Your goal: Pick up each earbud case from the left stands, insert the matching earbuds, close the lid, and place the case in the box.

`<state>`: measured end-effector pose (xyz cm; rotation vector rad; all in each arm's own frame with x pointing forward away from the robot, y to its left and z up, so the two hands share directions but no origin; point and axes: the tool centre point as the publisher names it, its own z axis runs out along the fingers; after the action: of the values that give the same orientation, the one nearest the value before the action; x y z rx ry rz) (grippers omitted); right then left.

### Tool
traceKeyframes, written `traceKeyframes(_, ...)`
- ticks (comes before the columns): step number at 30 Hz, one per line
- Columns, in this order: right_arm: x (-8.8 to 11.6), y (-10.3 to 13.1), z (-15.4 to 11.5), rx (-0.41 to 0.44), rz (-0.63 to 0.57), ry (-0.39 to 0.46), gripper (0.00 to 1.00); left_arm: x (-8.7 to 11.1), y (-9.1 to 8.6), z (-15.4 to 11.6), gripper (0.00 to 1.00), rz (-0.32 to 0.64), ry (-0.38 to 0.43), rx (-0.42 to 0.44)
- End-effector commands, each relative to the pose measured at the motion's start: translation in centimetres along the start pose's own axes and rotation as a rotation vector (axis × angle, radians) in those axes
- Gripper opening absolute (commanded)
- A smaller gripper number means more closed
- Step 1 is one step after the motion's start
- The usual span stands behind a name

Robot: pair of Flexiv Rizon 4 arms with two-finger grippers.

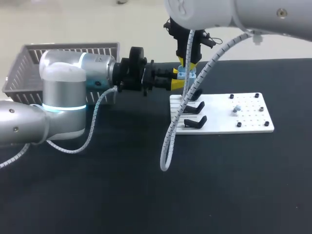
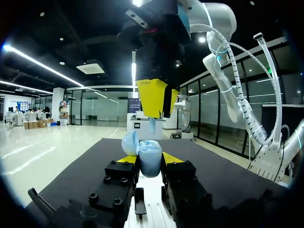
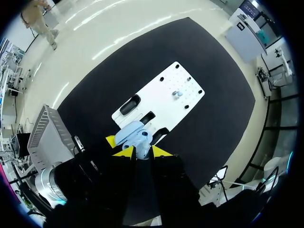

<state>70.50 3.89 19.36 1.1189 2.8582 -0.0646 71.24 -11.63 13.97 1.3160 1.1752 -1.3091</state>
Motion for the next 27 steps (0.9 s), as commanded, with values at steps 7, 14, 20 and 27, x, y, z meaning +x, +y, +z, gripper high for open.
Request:
traceKeyframes(7, -0.2, 0.3, 0.8, 0.013, 0.006, 0.02, 0.0, 0.1, -0.1, 0.0, 0.0, 0.003, -0.002, -0.005)
traceKeyframes(14, -0.3, 0.4, 1.2, 0.011, 0.006, 0.018, 0.0, 0.1, -0.1, 0.0, 0.0, 0.003, -0.002, -0.005)
traceKeyframes(20, -0.6, 0.3, 1.4, 0.006, 0.014, 0.012, 0.0, 0.1, -0.1, 0.0, 0.0, 0.003, -0.002, -0.005)
traceKeyframes(27, -0.6, 0.2, 1.6, 0.011, 0.016, 0.009, 0.0, 0.1, -0.1, 0.0, 0.0, 0.003, -0.002, -0.005)
